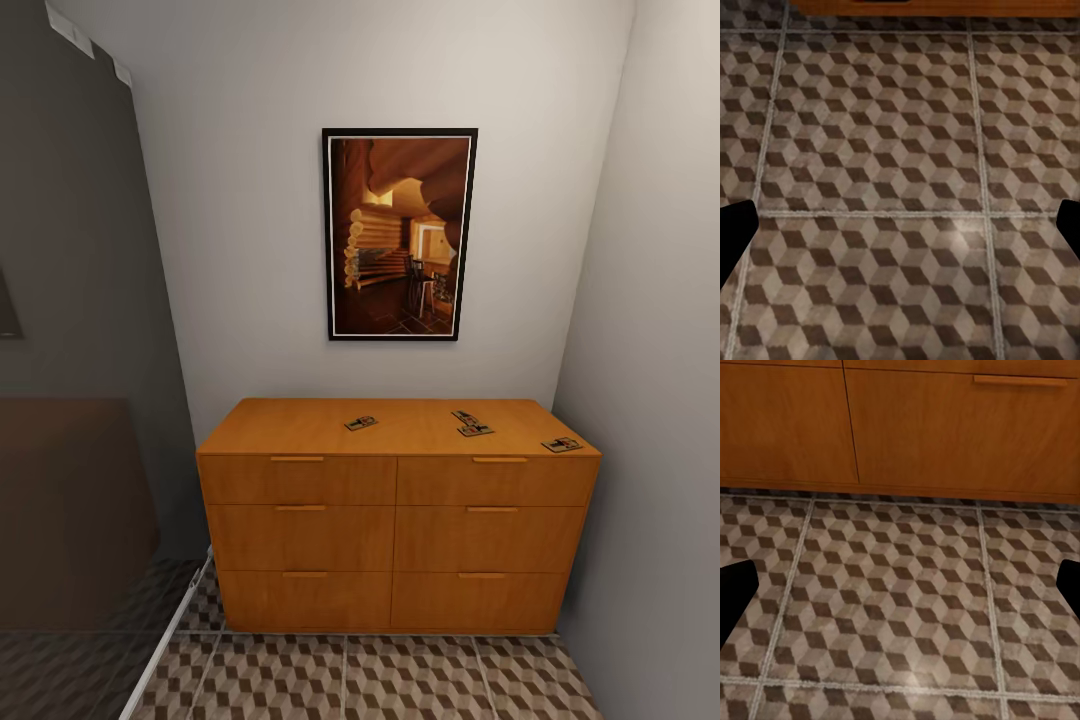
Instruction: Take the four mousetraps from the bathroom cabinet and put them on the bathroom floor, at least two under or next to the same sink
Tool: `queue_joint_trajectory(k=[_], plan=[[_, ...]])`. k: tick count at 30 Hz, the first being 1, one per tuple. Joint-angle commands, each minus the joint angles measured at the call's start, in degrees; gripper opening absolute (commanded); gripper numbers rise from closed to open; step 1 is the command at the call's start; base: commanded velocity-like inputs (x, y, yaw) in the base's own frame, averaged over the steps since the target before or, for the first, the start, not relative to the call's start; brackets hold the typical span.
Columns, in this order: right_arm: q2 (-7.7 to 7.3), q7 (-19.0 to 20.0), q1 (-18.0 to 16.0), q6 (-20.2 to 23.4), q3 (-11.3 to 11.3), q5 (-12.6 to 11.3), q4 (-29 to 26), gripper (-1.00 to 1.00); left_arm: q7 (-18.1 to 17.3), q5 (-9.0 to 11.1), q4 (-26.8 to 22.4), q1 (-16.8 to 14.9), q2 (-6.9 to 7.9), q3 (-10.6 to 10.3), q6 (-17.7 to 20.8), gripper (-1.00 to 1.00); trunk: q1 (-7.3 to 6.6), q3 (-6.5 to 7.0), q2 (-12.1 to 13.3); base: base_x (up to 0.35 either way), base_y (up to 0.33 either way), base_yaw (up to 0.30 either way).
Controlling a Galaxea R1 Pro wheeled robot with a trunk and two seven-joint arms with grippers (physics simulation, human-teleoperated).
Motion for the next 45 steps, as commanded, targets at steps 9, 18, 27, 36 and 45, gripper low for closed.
queue_joint_trajectory(k=[9,18,27,36,45], plan=[[-0.37,-0.19,-0.03,-0.49,0.06,0.33,0.02,1.00,0.03,-0.02,0.88,0.01,-0.07,0.00,-1.55,1.00,0.00,-0.05,-0.03,0.000,0.000,0.000],[-0.42,-0.19,-0.03,-0.54,0.05,0.33,0.02,1.00,0.05,-0.02,0.92,0.01,-0.09,0.00,-1.61,1.00,0.00,-0.05,-0.03,0.000,0.000,0.000],[-0.36,-0.20,-0.03,-0.45,-0.08,0.32,-0.18,1.00,0.11,-0.02,0.93,0.01,-0.09,0.00,-1.89,1.00,0.00,-0.05,-0.03,0.000,0.000,0.000],[-0.77,-2.04,-0.03,2.82,-0.27,0.33,-7.68,1.00,0.12,-0.02,0.93,0.01,-0.23,0.00,-1.96,1.00,0.00,-0.05,-0.03,0.000,0.000,0.000],[-0.87,-3.75,-0.03,22.24,-0.30,0.33,-27.69,1.00,0.12,0.00,0.93,0.01,-0.27,0.00,-1.93,1.00,0.00,-0.05,-0.03,0.000,0.000,0.000]])
